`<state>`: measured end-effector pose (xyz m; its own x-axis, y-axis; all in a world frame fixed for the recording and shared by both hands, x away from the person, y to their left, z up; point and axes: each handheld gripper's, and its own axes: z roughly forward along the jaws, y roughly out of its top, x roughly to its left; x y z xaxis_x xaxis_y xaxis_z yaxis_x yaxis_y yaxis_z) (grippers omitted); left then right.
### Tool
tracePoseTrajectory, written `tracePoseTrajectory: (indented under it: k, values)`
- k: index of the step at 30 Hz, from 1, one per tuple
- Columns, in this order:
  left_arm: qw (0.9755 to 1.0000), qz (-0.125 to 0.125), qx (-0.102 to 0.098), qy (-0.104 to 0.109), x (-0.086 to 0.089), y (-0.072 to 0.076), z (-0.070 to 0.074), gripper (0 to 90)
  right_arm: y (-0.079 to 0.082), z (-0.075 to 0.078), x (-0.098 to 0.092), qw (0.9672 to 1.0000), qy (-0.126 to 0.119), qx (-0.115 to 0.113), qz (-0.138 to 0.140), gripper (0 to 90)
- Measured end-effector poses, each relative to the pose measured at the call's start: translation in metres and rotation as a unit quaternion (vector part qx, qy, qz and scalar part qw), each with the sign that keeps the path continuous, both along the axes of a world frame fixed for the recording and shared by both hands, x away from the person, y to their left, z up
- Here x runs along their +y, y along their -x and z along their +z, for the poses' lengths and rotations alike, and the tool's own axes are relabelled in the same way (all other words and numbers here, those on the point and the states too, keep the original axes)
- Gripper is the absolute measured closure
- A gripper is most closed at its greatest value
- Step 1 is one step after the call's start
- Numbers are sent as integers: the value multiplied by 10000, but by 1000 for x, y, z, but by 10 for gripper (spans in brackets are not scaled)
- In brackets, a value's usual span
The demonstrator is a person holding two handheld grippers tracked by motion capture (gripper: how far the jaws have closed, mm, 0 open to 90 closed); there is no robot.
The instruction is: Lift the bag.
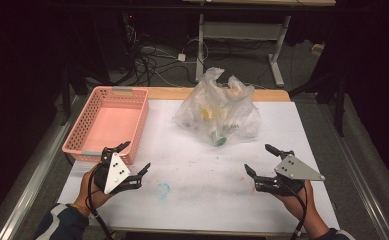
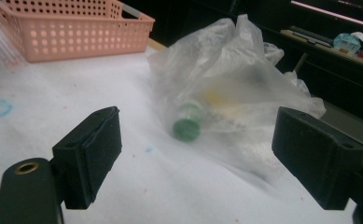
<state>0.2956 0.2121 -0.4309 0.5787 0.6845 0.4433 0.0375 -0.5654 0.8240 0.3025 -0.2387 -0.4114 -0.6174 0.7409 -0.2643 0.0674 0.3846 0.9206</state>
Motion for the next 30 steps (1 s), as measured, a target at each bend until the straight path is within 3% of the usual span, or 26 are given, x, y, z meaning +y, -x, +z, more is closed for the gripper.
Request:
tracePoseTrajectory:
  k: [2, 6, 13, 19, 30]
  values:
    - [10000, 13, 44, -26, 1, 1, -4, 155, 2, -4, -1, 10000, 95, -5, -16, 163]
    - [9999, 19, 110, -52, 6, 4, -11, 155, 6, -15, -5, 10000, 39, 77, -46, 163]
    - [9991, 64, 418, -55, 14, 17, -27, 155, 18, -35, -10, 9996, 140, 195, -133, 163]
    - [9976, 61, 679, -79, 18, 24, -36, 155, 26, -52, -10, 9982, 302, 498, -104, 163]
    - [9977, 87, 678, 1, 20, 24, -35, 155, 29, -49, -9, 9987, 315, 407, -28, 162]
